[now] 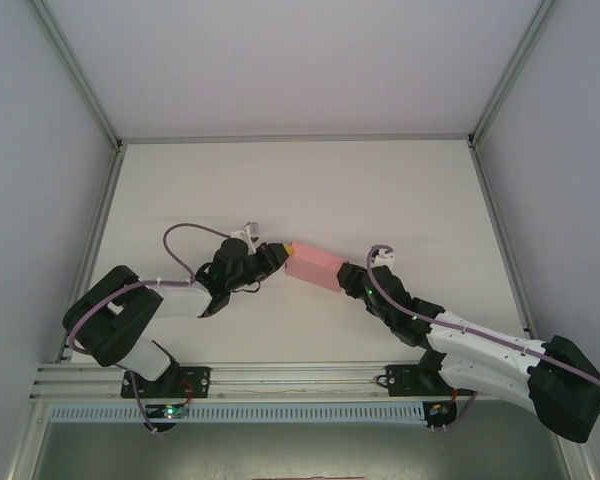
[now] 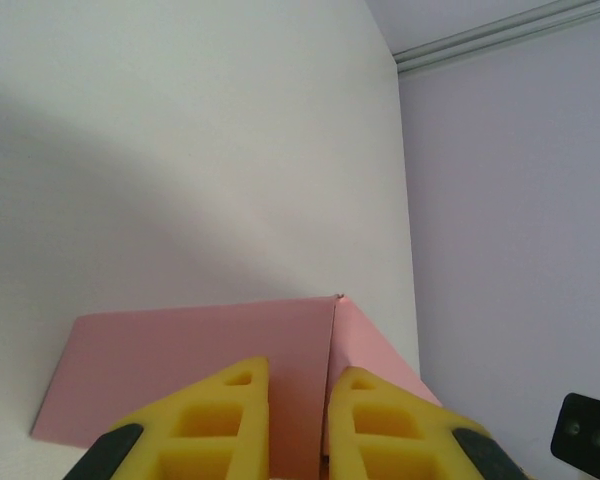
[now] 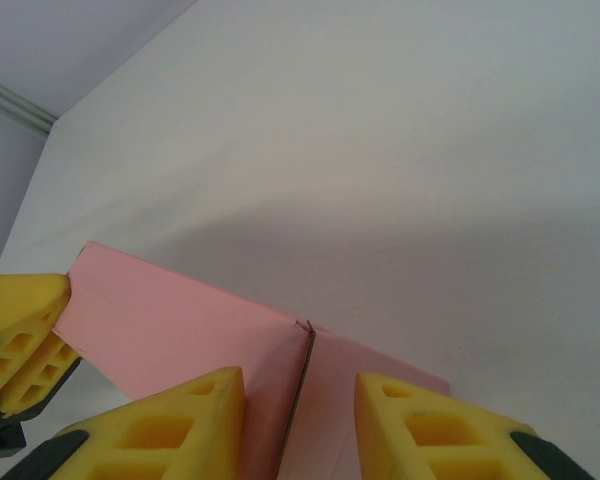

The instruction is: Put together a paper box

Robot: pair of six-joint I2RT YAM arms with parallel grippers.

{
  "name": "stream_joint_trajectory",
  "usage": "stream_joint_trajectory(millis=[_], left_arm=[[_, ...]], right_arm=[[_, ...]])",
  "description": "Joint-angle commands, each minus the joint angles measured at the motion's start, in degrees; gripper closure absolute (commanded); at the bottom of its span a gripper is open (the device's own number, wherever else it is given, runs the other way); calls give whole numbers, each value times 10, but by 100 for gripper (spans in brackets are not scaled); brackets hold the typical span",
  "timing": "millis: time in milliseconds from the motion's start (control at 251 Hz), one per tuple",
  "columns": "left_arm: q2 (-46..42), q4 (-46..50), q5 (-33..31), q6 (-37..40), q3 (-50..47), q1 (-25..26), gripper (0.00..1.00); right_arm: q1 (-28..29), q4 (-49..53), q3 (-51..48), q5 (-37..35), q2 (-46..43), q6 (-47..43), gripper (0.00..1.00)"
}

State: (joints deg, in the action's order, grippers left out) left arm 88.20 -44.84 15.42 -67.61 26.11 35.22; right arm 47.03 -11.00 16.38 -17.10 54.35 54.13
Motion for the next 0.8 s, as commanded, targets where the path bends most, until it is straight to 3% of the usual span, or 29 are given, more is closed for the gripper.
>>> stream_joint_trajectory(millis=[0, 100, 315, 423, 487, 654, 750, 798], left_arm=[[40, 192, 35, -40, -14, -1, 99], [15, 232, 49, -10, 25, -1, 77], [-51, 335, 13, 59, 107, -1, 39], [-75, 382, -16, 91, 142, -1, 20], [-88, 400, -25, 111, 159, -1, 1], [-138, 496, -63, 194, 222, -1, 0], [-184, 576, -169, 233, 241, -1, 0], [-209, 615, -239, 242, 238, -1, 0]], right_arm=[[4, 183, -43, 28, 24, -12, 67], [4, 187, -36, 28, 21, -19, 67], [3, 195, -10, 22, 3, -41, 65], [-1, 201, 18, 16, -7, -58, 56], [-5, 205, 36, 10, -12, -75, 52], [-26, 206, 100, 6, -27, -140, 37], [-33, 202, 141, 11, -36, -206, 35], [-33, 195, 158, 22, -37, -256, 13]])
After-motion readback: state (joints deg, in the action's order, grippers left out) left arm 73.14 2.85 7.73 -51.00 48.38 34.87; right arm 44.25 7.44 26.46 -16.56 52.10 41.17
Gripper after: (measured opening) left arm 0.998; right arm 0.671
